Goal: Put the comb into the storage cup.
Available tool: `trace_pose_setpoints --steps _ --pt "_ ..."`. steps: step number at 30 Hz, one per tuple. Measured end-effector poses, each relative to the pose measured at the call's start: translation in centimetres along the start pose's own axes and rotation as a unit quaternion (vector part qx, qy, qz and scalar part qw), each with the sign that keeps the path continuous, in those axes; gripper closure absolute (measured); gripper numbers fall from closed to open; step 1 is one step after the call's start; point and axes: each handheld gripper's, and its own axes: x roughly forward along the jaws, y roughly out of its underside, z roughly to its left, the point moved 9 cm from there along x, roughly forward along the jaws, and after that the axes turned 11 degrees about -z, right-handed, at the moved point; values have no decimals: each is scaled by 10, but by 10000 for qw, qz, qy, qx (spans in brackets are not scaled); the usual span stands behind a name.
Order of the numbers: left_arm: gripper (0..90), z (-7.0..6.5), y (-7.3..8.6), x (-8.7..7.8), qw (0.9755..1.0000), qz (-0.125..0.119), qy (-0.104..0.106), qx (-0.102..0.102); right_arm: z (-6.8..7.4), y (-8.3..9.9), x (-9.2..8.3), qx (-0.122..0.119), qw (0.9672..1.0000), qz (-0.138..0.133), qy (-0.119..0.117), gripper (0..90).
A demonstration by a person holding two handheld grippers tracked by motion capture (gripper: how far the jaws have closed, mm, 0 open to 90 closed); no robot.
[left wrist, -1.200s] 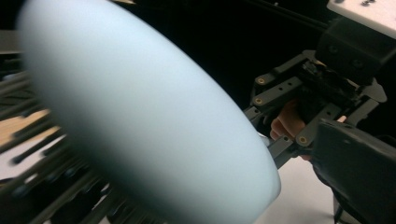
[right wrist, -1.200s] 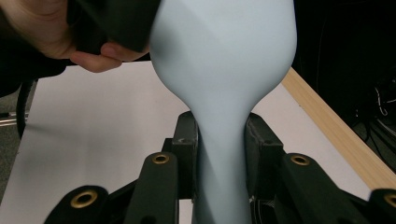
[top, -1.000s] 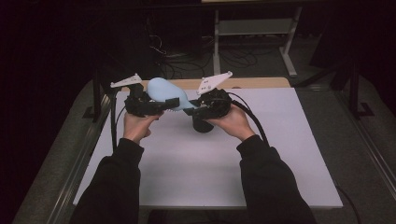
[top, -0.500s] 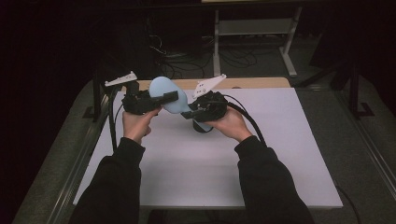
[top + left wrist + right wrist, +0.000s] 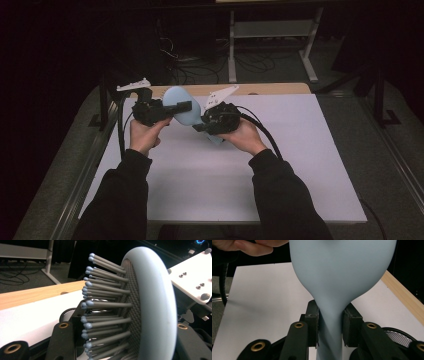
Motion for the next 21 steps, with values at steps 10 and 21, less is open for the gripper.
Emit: trace_pose_setpoints --steps 10,21 --pt "486 -4 3 -2 9996 75 -64 279 4 6 5 205 9998 -83 8 688" --pt "505 -16 2 -2 9978 156 -160 624 9 3 4 483 9983 -310 79 659"
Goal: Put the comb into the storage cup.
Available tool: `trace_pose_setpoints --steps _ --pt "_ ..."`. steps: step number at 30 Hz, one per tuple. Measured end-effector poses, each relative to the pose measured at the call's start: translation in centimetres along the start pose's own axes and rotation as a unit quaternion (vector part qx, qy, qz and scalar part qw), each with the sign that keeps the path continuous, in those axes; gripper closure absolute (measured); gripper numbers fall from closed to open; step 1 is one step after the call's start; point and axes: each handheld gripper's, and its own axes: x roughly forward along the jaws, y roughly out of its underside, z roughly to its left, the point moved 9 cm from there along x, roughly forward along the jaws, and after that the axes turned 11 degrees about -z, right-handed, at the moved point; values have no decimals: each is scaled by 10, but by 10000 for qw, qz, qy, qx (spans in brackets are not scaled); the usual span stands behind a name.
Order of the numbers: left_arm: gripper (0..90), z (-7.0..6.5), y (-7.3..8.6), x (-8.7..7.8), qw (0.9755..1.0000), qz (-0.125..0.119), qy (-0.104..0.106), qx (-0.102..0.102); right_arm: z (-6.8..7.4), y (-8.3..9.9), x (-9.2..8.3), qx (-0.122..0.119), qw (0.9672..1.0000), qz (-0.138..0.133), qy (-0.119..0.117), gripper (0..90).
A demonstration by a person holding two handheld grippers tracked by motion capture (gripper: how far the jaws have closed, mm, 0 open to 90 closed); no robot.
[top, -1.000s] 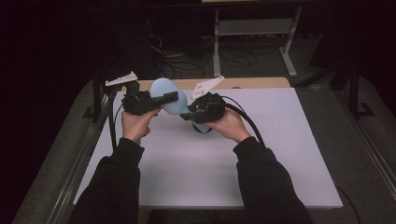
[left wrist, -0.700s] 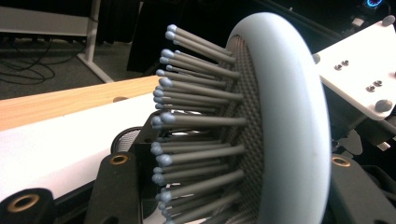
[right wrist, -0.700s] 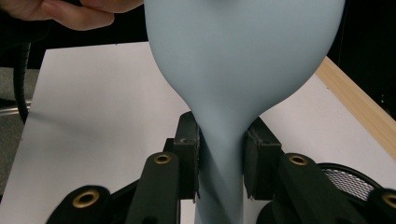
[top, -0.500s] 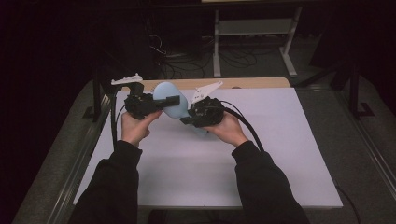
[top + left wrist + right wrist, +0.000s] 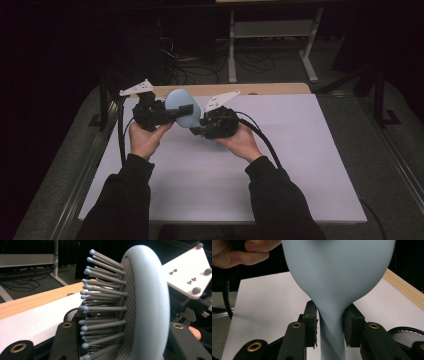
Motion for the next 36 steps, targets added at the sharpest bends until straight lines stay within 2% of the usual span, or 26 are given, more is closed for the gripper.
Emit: trace_pose_setpoints --steps 3,6,11,14,21,23,28,31,36 --pt "510 -3 -1 2 10000 77 14 57 0 1 -2 58 9999 -85 9 656" --pt "512 -5 0 6 9995 220 -9 212 0 2 -4 113 9998 -164 12 633" --pt "514 -8 1 11 9988 366 45 312 -4 3 -10 284 9995 -152 -33 510" --pt "515 -8 -2 13 9990 329 50 309 -7 3 -17 430 9988 -231 -81 441" --pt "515 -9 -10 14 9991 266 41 338 -18 5 -35 592 9979 -216 147 214" --pt "515 -8 -12 14 9992 220 45 316 -19 6 -39 704 9972 -226 95 147" --pt "515 -5 -14 14 9993 176 2 323 -23 13 -46 669 9974 0 252 33" --pt "515 -3 -16 12 9993 144 -12 343 -26 19 -50 660 9973 119 306 18" --pt "515 0 -16 9 9992 163 -43 355 -30 23 -59 721 9969 -13 315 0"
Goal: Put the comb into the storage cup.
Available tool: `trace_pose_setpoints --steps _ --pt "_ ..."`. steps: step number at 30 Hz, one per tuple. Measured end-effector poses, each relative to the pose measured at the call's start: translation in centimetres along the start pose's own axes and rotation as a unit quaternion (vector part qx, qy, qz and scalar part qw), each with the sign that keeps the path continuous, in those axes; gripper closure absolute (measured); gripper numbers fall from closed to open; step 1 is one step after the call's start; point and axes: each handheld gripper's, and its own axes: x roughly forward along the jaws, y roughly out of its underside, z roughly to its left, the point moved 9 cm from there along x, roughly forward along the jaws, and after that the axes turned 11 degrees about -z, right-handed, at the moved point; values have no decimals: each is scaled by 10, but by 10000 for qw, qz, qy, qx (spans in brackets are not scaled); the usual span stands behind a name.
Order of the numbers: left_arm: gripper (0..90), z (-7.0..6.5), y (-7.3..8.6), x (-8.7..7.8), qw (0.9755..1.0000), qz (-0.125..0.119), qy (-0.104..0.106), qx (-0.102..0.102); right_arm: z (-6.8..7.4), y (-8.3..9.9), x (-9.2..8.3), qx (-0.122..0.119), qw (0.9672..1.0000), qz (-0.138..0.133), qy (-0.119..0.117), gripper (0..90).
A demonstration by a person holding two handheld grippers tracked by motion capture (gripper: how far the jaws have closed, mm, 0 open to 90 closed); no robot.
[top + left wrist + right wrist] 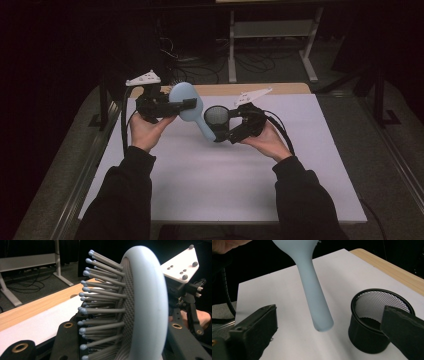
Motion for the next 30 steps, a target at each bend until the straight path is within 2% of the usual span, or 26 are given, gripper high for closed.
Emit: trace_pose_setpoints --steps 12,19,30 --pt "515 4 -4 -1 10000 5 -46 63 -14 15 -28 54 9997 -147 211 0" --pt "515 2 -13 1 9999 -36 -24 112 -18 20 -43 67 9992 -245 311 0" --pt "515 8 -25 5 9998 -101 -45 144 -25 29 -64 69 9978 -437 487 0"
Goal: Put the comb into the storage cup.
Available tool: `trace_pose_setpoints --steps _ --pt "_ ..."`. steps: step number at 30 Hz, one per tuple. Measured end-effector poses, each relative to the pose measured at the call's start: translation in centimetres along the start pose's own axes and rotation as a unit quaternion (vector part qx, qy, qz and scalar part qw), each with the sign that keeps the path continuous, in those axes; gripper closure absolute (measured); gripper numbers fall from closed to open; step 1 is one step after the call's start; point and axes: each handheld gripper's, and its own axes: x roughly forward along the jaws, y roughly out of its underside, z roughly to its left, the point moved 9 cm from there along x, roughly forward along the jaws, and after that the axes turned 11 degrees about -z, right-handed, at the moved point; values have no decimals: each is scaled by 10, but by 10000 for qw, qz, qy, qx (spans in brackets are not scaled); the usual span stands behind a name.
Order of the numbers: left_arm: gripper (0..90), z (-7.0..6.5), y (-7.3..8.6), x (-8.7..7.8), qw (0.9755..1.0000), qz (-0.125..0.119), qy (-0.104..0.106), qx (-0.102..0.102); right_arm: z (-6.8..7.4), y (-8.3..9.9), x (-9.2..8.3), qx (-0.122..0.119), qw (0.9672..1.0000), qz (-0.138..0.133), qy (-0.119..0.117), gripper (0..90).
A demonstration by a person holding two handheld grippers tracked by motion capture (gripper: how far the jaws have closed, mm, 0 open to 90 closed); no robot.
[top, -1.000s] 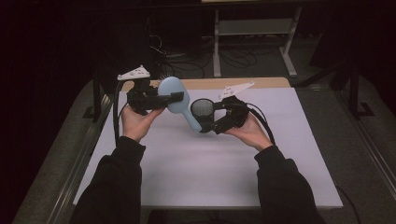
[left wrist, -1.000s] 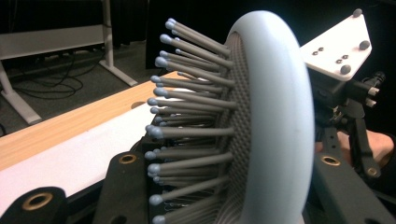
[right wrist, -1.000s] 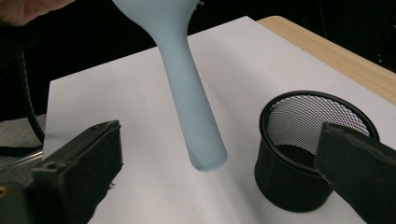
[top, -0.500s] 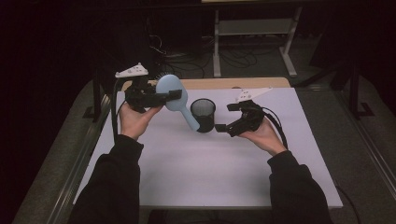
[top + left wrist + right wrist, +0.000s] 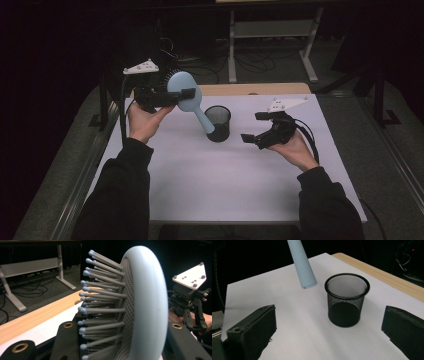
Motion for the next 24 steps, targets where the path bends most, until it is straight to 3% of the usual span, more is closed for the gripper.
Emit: trace_pose_setpoints --steps 10,16,24 --pt "516 3 -11 7 10000 -68 -19 8 -6 15 -20 6 9999 13 144 0" --pt "515 4 -14 14 10000 -13 -58 71 -5 18 -32 -4 9998 -133 165 0" --pt "515 16 -17 18 9998 -127 -160 -17 -5 26 -45 -14 9996 -193 223 0"
